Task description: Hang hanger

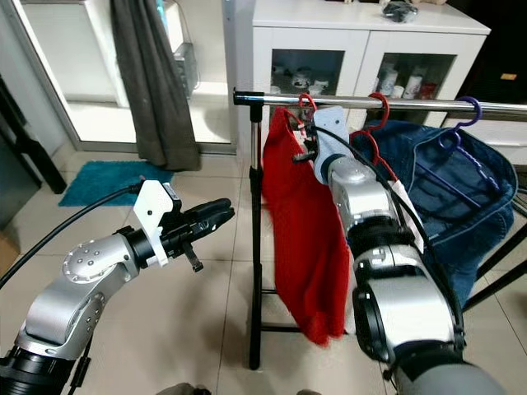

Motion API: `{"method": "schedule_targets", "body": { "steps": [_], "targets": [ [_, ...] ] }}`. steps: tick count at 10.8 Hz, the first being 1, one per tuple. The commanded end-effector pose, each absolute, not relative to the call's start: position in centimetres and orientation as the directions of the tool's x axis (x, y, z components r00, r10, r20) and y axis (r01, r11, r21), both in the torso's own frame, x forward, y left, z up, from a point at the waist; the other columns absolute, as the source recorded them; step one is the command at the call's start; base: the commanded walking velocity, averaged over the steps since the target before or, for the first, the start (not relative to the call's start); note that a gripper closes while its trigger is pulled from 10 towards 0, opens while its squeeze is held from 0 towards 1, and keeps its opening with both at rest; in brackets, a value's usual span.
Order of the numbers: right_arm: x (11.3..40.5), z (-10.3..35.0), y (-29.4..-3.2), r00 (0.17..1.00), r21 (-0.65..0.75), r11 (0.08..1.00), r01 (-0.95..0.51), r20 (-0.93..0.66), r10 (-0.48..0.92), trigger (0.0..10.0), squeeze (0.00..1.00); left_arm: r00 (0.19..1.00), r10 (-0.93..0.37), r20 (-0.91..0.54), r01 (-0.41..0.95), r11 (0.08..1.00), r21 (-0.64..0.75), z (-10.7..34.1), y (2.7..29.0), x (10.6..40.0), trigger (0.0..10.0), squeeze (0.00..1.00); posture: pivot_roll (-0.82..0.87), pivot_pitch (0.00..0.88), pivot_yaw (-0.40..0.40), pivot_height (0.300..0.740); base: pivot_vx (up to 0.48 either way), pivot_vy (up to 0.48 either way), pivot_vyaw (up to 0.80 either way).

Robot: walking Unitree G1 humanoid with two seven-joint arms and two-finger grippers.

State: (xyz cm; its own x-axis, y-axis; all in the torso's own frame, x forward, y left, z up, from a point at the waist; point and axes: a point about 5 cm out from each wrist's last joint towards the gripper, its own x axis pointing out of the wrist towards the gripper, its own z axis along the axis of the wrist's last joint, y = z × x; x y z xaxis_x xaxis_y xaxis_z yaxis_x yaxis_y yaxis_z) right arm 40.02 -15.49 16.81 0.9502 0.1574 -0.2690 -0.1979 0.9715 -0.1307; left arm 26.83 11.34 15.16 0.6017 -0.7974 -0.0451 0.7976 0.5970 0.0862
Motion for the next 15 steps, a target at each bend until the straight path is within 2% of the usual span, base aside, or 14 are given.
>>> {"method": "schedule_targets", "body": {
  "steps": [1, 4, 6, 8, 9, 11, 12, 15],
  "targets": [
    [40.6, 18.5, -15.5, 0.969, -0.122, 0.976, -0.179, -0.196, 0.153, 10.0, 0.00, 0.608, -0.792, -0.053, 0.792, 0.602, 0.099, 15.4, 11.4, 26.8, 10.0, 0.00, -0.08, 0.000, 0.025, 0.740, 0.000, 0.000, 0.00],
    [40.4, 19.7, -16.2, 0.986, -0.062, 0.985, -0.162, -0.055, 0.159, 10.0, 0.00, 0.592, -0.804, -0.049, 0.804, 0.587, 0.096, 15.4, 11.2, 26.5, 10.0, 0.00, -0.08, 0.001, 0.032, 0.740, 0.000, 0.000, 0.00],
    [40.5, 20.1, -16.1, 0.985, -0.060, 0.983, -0.172, -0.033, 0.171, 10.0, 0.00, 0.586, -0.809, -0.049, 0.809, 0.580, 0.096, 15.4, 11.1, 26.6, 10.0, 0.00, -0.08, 0.000, 0.037, 0.740, 0.000, 0.000, 0.00],
    [40.8, 19.4, -15.6, 0.976, -0.110, 0.974, -0.197, -0.113, 0.185, 10.0, 0.00, 0.583, -0.811, -0.051, 0.811, 0.577, 0.097, 15.4, 11.0, 26.6, 10.0, 0.00, -0.08, 0.000, 0.036, 0.740, 0.000, 0.000, 0.00],
    [40.7, 18.0, -15.0, 0.953, -0.148, 0.961, -0.234, -0.230, 0.196, 10.0, 0.00, 0.584, -0.810, -0.056, 0.811, 0.577, 0.098, 15.4, 11.1, 26.6, 10.0, 0.00, -0.07, 0.000, 0.031, 0.740, 0.000, 0.000, 0.00],
    [40.2, 16.2, -14.9, 0.921, -0.128, 0.960, -0.249, -0.338, 0.194, 10.0, 0.00, 0.583, -0.810, -0.064, 0.811, 0.577, 0.097, 15.3, 11.1, 26.6, 10.0, 0.00, -0.07, 0.000, 0.026, 0.740, 0.000, 0.000, 0.00],
    [40.0, 15.7, -15.0, 0.911, -0.122, 0.960, -0.250, -0.367, 0.190, 10.0, 0.00, 0.582, -0.811, -0.067, 0.812, 0.575, 0.096, 15.2, 11.1, 26.6, 10.0, 0.00, -0.07, 0.000, 0.028, 0.740, 0.000, 0.000, 0.00],
    [40.3, 16.7, -15.4, 0.931, -0.127, 0.961, -0.246, -0.308, 0.197, 10.0, 0.00, 0.579, -0.812, -0.072, 0.814, 0.573, 0.096, 15.1, 10.9, 26.8, 10.0, 0.00, -0.08, 0.000, 0.036, 0.740, 0.000, 0.000, 0.00]
  ]
}}
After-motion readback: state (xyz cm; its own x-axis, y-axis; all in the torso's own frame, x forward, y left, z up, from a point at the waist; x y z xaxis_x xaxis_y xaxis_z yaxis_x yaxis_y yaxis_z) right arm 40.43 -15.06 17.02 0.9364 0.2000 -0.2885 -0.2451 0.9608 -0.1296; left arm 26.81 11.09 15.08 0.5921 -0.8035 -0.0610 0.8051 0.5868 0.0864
